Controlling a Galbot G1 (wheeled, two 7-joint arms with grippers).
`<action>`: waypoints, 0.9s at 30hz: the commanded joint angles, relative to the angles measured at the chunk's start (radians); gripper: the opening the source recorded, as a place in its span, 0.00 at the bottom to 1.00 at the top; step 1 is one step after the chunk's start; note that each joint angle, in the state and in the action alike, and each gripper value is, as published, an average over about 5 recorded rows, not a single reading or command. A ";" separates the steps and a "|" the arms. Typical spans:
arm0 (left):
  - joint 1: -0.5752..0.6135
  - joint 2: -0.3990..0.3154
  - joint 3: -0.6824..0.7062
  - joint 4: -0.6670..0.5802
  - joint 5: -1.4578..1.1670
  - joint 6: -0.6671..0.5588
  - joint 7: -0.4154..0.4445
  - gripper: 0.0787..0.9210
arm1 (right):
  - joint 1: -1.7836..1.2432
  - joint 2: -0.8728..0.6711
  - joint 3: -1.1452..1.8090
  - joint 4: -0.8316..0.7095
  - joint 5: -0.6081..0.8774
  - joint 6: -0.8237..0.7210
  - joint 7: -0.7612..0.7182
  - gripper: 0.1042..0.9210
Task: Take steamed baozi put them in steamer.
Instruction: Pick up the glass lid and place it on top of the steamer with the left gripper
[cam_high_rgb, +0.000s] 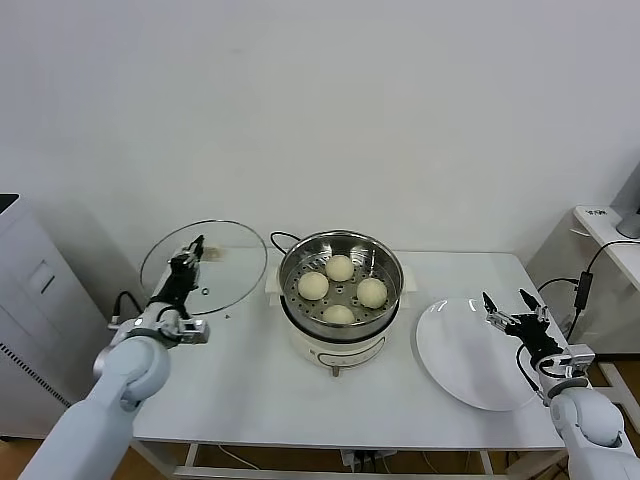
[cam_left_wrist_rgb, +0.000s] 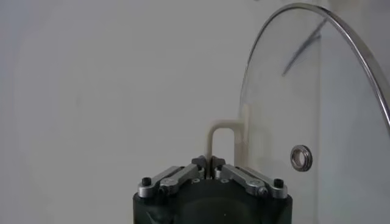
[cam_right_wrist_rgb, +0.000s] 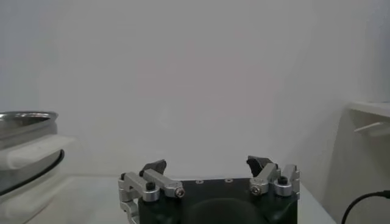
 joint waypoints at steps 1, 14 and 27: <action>-0.150 -0.038 0.277 -0.107 0.110 0.321 0.161 0.03 | 0.001 -0.008 0.003 -0.002 0.001 0.001 0.001 0.88; -0.260 -0.202 0.420 -0.015 0.205 0.439 0.179 0.03 | 0.005 0.008 0.004 -0.025 -0.005 0.005 0.000 0.88; -0.289 -0.283 0.508 0.068 0.219 0.421 0.151 0.03 | 0.008 0.014 0.001 -0.029 -0.006 0.006 -0.001 0.88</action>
